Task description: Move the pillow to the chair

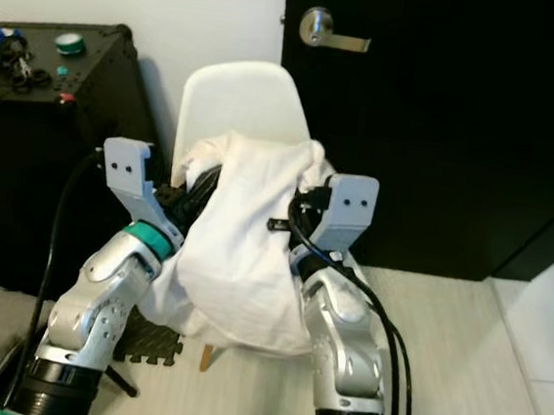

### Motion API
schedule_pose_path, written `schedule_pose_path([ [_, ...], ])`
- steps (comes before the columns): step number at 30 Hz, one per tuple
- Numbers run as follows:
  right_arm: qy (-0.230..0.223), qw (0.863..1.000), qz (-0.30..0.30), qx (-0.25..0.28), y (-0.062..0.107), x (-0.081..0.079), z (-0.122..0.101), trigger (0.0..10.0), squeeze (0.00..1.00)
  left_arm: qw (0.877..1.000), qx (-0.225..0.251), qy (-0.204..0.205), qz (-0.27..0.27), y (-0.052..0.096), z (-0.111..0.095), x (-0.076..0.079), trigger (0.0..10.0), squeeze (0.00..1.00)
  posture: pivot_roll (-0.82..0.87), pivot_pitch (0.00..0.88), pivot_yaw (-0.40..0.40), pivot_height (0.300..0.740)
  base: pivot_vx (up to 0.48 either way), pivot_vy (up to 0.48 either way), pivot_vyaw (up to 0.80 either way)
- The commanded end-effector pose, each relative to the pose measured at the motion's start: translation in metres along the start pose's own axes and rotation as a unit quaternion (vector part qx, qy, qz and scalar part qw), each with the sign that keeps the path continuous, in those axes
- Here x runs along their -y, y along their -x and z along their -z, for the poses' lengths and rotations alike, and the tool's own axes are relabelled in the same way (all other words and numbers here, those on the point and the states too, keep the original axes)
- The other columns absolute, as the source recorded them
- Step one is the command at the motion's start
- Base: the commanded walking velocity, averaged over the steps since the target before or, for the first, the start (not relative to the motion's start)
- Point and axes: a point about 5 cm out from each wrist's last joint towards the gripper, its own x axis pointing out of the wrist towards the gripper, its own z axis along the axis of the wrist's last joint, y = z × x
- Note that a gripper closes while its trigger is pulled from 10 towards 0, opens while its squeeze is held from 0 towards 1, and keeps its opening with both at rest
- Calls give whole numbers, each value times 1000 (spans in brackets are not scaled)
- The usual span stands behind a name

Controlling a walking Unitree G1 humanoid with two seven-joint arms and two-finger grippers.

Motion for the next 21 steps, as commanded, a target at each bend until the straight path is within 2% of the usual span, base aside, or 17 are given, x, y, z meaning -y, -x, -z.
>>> schedule_pose_path([
  [1, -9, 998, -64, 16, -7, -28, -6, 10000, 0, 998, 11, -4, 55, -6, -3, 21, 10000, 0, -2, 0, 107, 740, 0, 0, 0],
  [12, -3, 999, -45, -2, -9, -21, -2, 10000, 0, 998, 7, -11, 55, -7, -2, 21, 10000, 0, -6, 0, 112, 740, 0, 0, 0],
  [21, -9, 999, -53, -9, -8, -23, 1, 10000, 0, 999, 9, -14, 44, -5, -2, 19, 10000, 0, -2, 5, 106, 711, 0, 0, 0],
])
